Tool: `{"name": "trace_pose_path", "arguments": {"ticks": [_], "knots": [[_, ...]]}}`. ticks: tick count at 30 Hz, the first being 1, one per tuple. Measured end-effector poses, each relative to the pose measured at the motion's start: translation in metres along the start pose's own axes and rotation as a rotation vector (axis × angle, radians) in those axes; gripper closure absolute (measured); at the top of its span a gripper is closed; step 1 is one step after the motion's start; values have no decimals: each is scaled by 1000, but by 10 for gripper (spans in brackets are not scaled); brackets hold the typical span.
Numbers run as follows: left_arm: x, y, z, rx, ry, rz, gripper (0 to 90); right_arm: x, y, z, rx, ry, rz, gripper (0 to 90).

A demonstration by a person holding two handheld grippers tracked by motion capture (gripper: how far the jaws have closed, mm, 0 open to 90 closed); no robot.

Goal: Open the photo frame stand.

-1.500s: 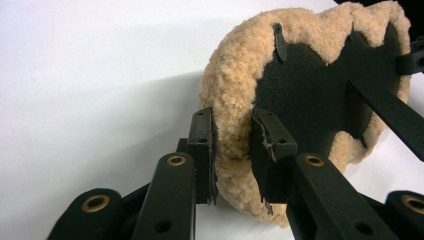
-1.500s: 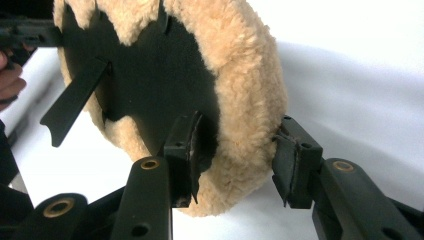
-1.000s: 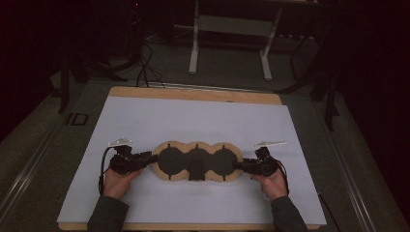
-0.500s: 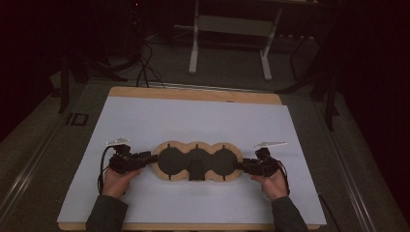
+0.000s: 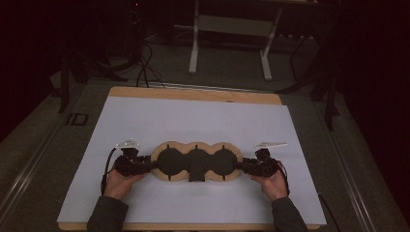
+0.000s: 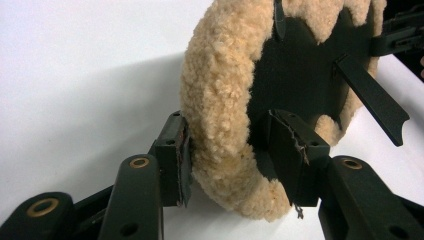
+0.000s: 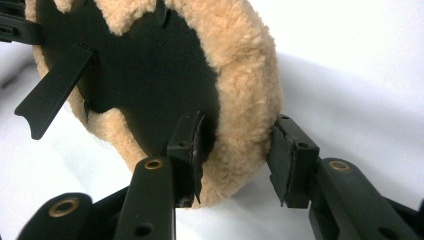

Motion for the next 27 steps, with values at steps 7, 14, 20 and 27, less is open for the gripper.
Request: {"name": "trace_pose_path", "arguments": {"ticks": [7, 14, 20, 27], "knots": [[2, 2, -1, 22, 18, 14, 550, 1, 0, 0, -11, 13, -12, 594], [4, 7, -1, 71, 47, 51, 551, 2, 0, -1, -16, 32, -14, 590], [4, 9, -3, 89, 69, 73, 552, 3, 1, -1, -4, 44, -2, 579], [6, 13, -4, 125, 88, 97, 555, 5, 1, -1, 2, 62, 25, 561]]}}
Point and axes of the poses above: each handheld gripper's, and its own axes: z roughly forward along the jaws, x roughly out of its top, y roughly to its right, the point moved 2 cm from there along z, roughly forward along the jaws, and after that the axes turned 7 degrees about -y, right-handed, at the moved point
